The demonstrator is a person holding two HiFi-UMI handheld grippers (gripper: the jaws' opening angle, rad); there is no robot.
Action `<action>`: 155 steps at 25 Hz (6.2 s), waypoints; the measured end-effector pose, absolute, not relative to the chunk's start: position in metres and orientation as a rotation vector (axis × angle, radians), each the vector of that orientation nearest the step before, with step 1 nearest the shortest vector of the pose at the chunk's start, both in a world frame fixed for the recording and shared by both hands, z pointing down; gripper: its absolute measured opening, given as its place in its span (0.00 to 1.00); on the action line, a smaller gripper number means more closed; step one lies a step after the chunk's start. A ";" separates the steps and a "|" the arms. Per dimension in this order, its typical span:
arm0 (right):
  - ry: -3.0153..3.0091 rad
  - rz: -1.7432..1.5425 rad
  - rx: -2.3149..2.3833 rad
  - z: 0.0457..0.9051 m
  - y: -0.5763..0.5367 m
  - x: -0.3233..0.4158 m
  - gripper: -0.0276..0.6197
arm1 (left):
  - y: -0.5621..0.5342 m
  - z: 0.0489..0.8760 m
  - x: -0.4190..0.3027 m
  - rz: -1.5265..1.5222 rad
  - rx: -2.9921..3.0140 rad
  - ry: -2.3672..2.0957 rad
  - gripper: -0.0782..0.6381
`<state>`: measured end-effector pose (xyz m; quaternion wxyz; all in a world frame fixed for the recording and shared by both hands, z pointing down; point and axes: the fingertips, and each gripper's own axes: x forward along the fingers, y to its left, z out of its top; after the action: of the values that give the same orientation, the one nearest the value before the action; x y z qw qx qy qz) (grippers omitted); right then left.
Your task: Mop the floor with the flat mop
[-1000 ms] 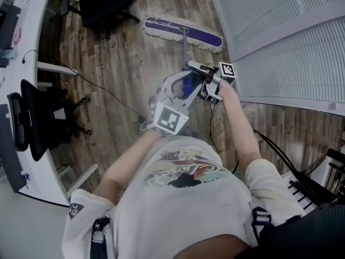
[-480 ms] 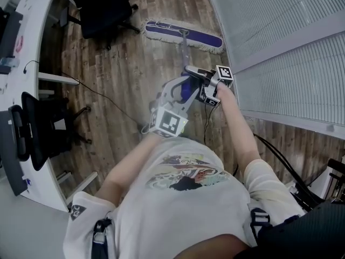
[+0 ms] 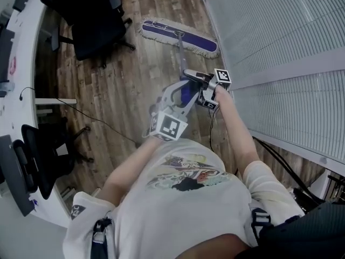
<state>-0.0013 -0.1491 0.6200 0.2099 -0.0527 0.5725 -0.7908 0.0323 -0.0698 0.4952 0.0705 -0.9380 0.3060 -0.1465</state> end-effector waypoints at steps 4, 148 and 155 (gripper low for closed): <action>1.568 -2.211 -0.140 0.616 -0.228 -0.004 0.34 | -0.151 0.490 0.029 -0.416 -2.830 0.925 0.30; 1.457 -2.259 -0.098 0.608 -0.134 0.071 0.31 | -0.060 0.484 0.117 -0.452 -2.811 0.990 0.30; 1.442 -2.238 -0.113 0.608 -0.233 0.049 0.32 | -0.159 0.480 0.093 -0.393 -2.837 0.988 0.30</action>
<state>0.0490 -0.2333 0.6079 0.2361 -0.0413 0.5259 -0.8161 0.0929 -0.1595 0.4798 0.0558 -0.9350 0.3254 -0.1294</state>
